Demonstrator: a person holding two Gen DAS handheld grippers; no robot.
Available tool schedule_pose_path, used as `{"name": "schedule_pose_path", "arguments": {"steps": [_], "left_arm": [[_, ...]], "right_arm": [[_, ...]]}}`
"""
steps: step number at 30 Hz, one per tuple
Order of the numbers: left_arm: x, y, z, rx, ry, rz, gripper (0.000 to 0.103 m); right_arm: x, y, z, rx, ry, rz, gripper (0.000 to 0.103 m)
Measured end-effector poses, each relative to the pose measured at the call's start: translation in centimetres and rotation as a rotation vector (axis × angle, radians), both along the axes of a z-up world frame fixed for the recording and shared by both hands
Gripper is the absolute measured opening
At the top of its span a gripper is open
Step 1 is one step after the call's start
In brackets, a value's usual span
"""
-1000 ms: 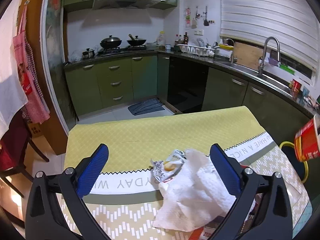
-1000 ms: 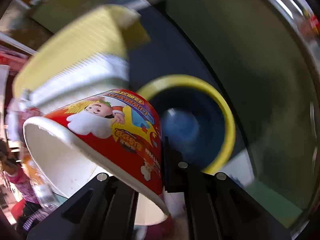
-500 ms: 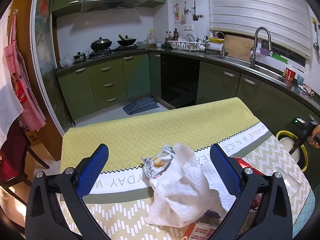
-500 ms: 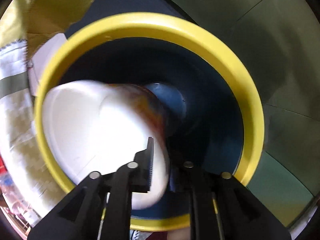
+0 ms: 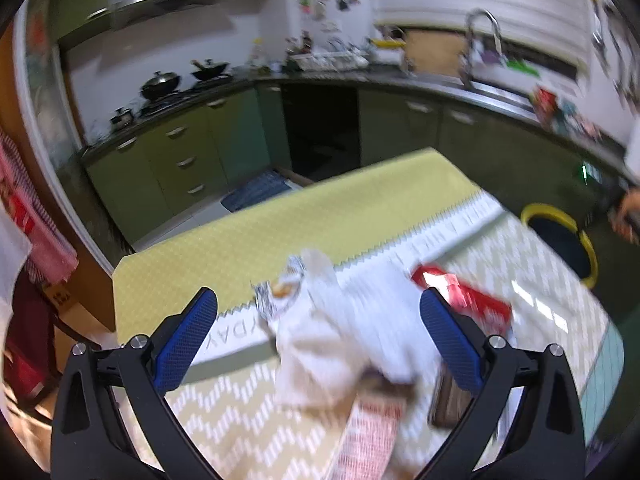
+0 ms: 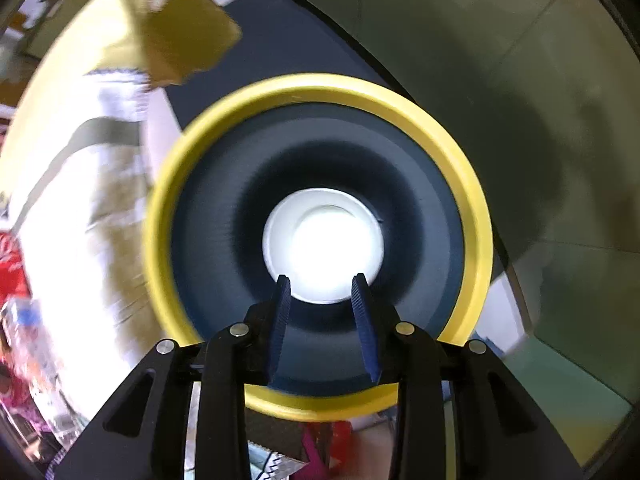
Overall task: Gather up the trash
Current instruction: 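Carry the noodle cup to the yellow-rimmed bin and open the right gripper, then grasp the white juice carton with the left gripper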
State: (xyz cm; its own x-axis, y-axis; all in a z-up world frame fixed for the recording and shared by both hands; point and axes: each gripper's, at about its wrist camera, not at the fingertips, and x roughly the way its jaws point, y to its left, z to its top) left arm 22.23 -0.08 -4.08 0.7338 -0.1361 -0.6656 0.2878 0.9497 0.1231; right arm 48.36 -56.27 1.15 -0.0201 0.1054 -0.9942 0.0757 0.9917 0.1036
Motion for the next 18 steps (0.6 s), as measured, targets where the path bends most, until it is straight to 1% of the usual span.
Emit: {"name": "schedule_pose_path", "arguments": {"steps": [1, 3, 6, 7, 8, 9, 10, 12, 14, 15, 16, 18], "left_arm": [[-0.6, -0.1, -0.2, 0.027, 0.023, -0.025, 0.097], [-1.5, -0.1, -0.8, 0.08, 0.07, -0.057, 0.097], [-2.7, -0.2, -2.2, 0.145, 0.148, -0.094, 0.097], [-2.9, -0.3, -2.8, 0.162, 0.174, -0.102, 0.097], [-3.1, -0.4, -3.3, 0.178, 0.191, -0.102, 0.097], [-3.1, -0.3, -3.8, 0.193, 0.206, -0.099, 0.097], [-3.1, -0.2, -4.3, 0.207, 0.223, -0.097, 0.097], [-3.0, 0.0, -5.4, 0.213, 0.257, -0.099, 0.097], [-3.0, 0.2, -6.3, 0.192, 0.293, -0.109, 0.095], [-2.7, 0.1, -6.7, 0.184, 0.312, -0.112, 0.089], [-2.6, 0.1, -7.1, 0.177, 0.328, -0.112, 0.08], [-2.2, 0.3, -7.7, 0.168, 0.359, -0.109, 0.073]], "right_arm": [[0.0, 0.3, 1.5, 0.015, -0.023, 0.011, 0.032], [-1.5, 0.2, 2.5, 0.044, -0.057, 0.033, 0.032], [-2.5, 1.3, 5.2, 0.087, -0.099, 0.067, 0.032], [-3.5, 1.5, 5.4, 0.094, -0.109, 0.079, 0.032], [-4.9, 1.6, 4.9, 0.097, -0.117, 0.088, 0.032], [-5.2, 2.0, 5.6, 0.104, -0.122, 0.097, 0.032], [-6.4, 1.9, 5.7, 0.112, -0.128, 0.105, 0.032], [-8.3, -0.9, 5.8, 0.122, -0.136, 0.114, 0.032], [-9.2, -1.4, 6.2, 0.122, -0.14, 0.125, 0.032], [-9.5, -1.6, 6.3, 0.124, -0.142, 0.129, 0.032], [-10.7, -1.6, 5.7, 0.126, -0.144, 0.131, 0.032], [-10.4, -1.2, 6.9, 0.131, -0.148, 0.133, 0.032]]}}
